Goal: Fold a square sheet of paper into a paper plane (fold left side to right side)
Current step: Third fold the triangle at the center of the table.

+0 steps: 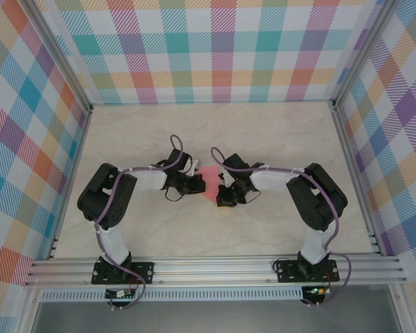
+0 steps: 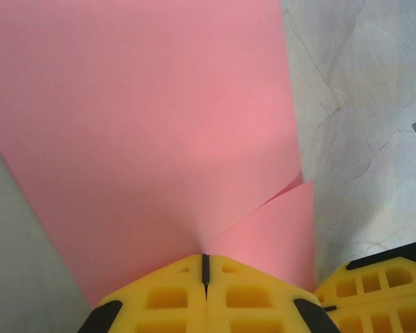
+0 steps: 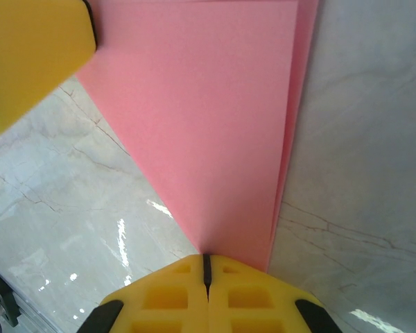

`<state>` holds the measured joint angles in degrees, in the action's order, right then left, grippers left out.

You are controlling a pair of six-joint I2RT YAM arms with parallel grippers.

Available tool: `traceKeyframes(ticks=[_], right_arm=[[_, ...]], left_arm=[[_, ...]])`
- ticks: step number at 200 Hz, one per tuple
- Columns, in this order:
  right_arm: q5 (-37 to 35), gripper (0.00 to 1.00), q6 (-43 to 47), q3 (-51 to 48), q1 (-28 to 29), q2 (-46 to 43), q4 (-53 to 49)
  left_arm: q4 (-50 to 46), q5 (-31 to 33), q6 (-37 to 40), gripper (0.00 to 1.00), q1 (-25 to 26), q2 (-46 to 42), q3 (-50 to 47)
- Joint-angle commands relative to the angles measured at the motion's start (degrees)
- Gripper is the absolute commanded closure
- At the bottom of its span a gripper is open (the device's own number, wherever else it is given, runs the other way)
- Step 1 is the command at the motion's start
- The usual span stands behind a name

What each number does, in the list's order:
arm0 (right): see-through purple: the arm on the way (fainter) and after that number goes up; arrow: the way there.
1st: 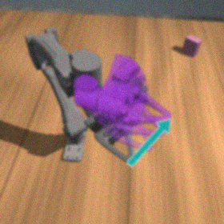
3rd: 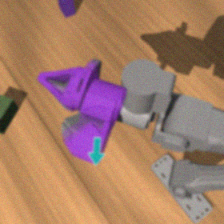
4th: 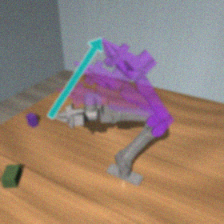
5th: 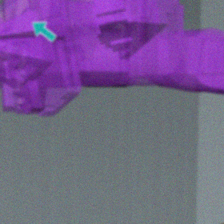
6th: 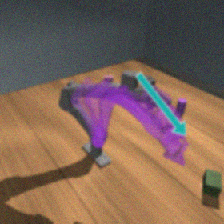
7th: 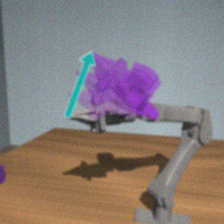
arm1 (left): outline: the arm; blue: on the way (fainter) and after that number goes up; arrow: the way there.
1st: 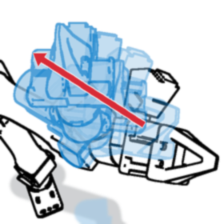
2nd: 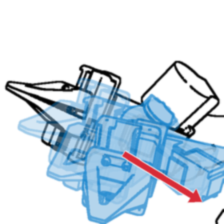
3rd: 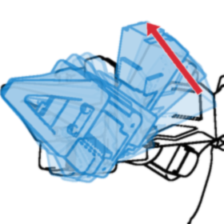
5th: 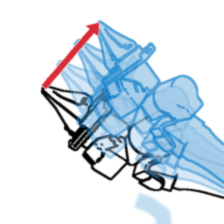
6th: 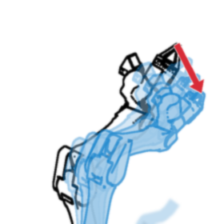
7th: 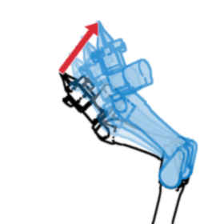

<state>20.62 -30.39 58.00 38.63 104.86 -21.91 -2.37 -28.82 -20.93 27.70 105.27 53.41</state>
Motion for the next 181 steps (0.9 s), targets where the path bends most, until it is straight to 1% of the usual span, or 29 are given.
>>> traceKeyframes(ticks=[1, 59, 96, 130, 152, 181], right_arm=[[-6.22, 1.0, 1.48, -1.88, -0.02, 3.25, -7.68], [-5.87, 1.0, 1.54, -2.18, -0.05, 3.16, -7.14], [-5.42, 1.0, 1.5, -2.19, -0.05, 3.2, -6.85], [-5.33, 1.0, 1.56, -1.86, -0.04, 3.07, -7.05], [-5.49, 1.0, 1.56, -1.84, -0.05, 3.1, -7.18], [-5.51, 1.0, 1.63, -1.7, -0.05, 3.22, -7.34]], left_arm=[[0.02, 7.7, 2.3, 1.0, -4.43, 1.95, -2.0], [0.51, 8.01, 2.49, 1.0, -7.19, 0.16, -4.05], [1.07, 4.54, 1.28, 1.0, -8.02, -4.9, -4.51], [0.11, 2.01, 0.26, 0.97, -8.02, -10.29, -4.8], [1.97, -1.62, -1.41, 0.98, -7.31, -12.29, -6.42], [4.02, -4.77, -2.27, 0.98, -3.79, -12.32, -7.01]])
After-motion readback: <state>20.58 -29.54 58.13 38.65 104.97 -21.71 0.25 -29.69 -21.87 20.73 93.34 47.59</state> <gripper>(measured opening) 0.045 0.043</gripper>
